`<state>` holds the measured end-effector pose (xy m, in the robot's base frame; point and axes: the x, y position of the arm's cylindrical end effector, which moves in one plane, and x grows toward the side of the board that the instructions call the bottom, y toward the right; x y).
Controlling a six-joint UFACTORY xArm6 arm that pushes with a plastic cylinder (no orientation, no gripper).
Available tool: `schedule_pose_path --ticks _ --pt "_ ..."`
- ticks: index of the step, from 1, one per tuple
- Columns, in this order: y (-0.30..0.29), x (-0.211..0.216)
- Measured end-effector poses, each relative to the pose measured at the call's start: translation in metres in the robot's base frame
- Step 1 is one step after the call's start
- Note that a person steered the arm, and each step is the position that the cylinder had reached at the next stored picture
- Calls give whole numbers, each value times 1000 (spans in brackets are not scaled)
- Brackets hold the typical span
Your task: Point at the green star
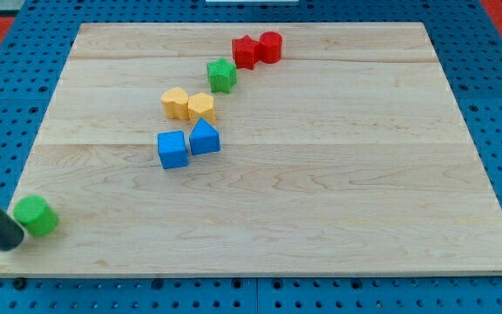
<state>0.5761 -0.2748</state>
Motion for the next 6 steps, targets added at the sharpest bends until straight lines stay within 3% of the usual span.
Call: schedule_pose_path --ticks 3,4,5,6 --pt "21 -43" --pt "96 0" --pt "188 -26" --pt "251 -86"
